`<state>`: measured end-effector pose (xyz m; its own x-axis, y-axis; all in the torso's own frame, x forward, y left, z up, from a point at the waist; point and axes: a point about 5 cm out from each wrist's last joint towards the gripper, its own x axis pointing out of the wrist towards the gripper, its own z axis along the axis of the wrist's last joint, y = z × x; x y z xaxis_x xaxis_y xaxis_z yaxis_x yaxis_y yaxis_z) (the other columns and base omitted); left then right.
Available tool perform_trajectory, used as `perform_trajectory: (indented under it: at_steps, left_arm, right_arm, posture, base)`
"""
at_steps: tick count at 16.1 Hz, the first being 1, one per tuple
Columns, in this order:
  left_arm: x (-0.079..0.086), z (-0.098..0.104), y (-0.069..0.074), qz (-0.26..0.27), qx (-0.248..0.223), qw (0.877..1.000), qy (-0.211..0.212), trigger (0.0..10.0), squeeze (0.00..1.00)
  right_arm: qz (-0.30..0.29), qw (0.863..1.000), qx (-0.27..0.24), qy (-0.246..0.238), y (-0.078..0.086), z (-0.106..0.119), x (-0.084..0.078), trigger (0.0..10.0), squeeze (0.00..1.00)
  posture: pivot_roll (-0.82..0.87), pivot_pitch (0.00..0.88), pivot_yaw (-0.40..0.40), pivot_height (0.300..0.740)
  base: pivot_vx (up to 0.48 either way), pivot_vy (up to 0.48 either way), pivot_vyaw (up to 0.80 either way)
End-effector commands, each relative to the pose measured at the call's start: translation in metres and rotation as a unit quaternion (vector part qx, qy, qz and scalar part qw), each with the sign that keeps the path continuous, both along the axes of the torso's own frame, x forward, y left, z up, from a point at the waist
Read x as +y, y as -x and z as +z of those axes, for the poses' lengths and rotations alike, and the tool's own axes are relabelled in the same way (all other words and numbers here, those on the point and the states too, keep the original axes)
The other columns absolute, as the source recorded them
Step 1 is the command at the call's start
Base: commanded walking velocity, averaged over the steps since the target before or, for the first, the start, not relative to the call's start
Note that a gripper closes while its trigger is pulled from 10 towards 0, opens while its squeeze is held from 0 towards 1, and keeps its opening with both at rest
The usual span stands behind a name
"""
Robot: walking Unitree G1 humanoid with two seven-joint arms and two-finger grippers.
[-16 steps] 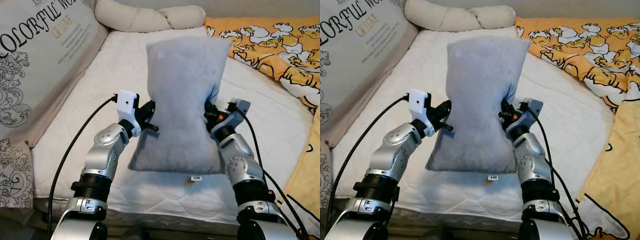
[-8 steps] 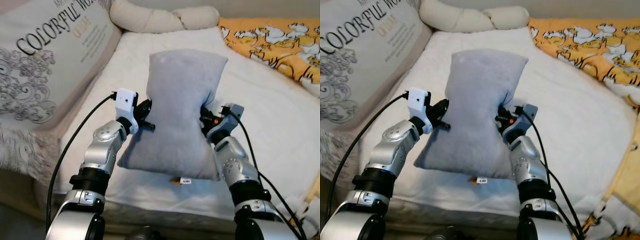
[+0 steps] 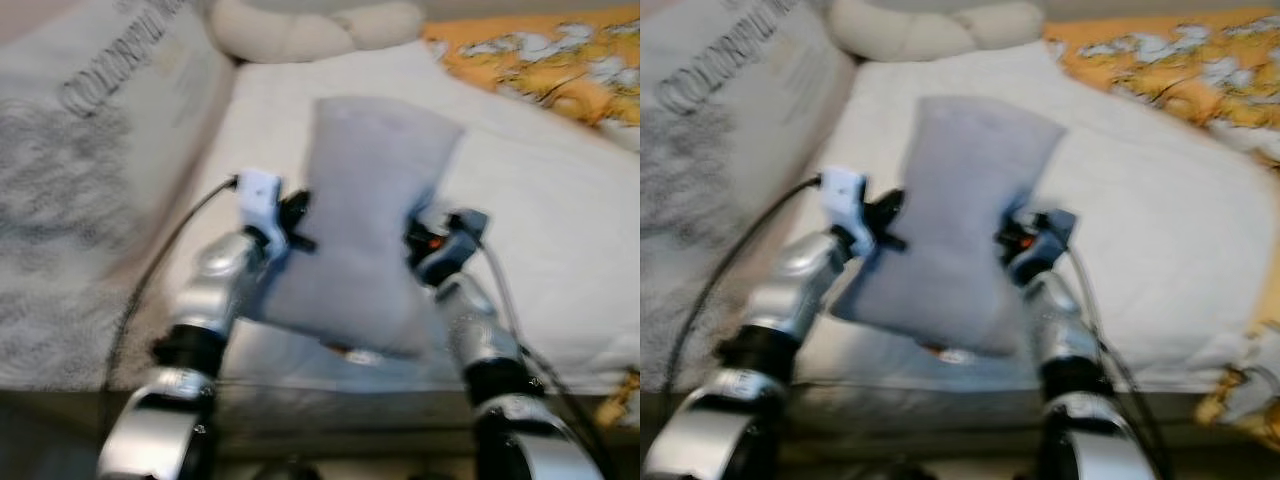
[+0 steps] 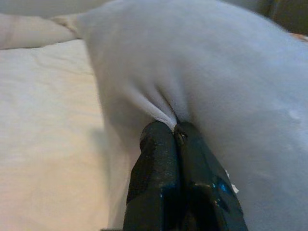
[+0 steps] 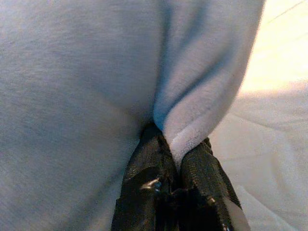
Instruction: Clean up the room
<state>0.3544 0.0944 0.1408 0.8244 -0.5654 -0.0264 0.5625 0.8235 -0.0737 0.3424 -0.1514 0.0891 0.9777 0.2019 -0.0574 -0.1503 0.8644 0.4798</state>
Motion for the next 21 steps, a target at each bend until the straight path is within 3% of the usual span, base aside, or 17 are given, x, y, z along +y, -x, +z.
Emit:
perform_trajectory:
  at_steps: [1, 8, 21]
  left_arm:
    - [0.005, 0.003, -0.003, 0.003, -0.008, 1.000, -0.012, 10.0, 0.00]
    - [-0.001, 0.002, -0.004, -0.004, -0.010, 1.000, -0.013, 10.0, 0.00]
    - [0.003, 0.003, -0.007, 0.007, -0.015, 1.000, -0.017, 10.0, 0.00]
  right_arm:
    - [0.015, 1.000, -0.026, -0.007, -0.005, 0.011, 0.013, 10.0, 0.00]
    - [0.016, 0.999, -0.031, -0.003, -0.009, 0.015, 0.016, 10.0, 0.00]
    - [0.030, 0.999, -0.033, 0.008, -0.014, 0.018, 0.023, 10.0, 0.00]
  posture:
    - [0.00, 0.000, 0.136, 0.740]
    - [0.00, 0.000, 0.142, 0.740]
    - [0.01, 0.000, 0.134, 0.740]
  base:
    - [0.000, 0.405, 0.00]
    - [0.000, 0.055, 0.00]
    - [0.019, 0.000, 0.00]
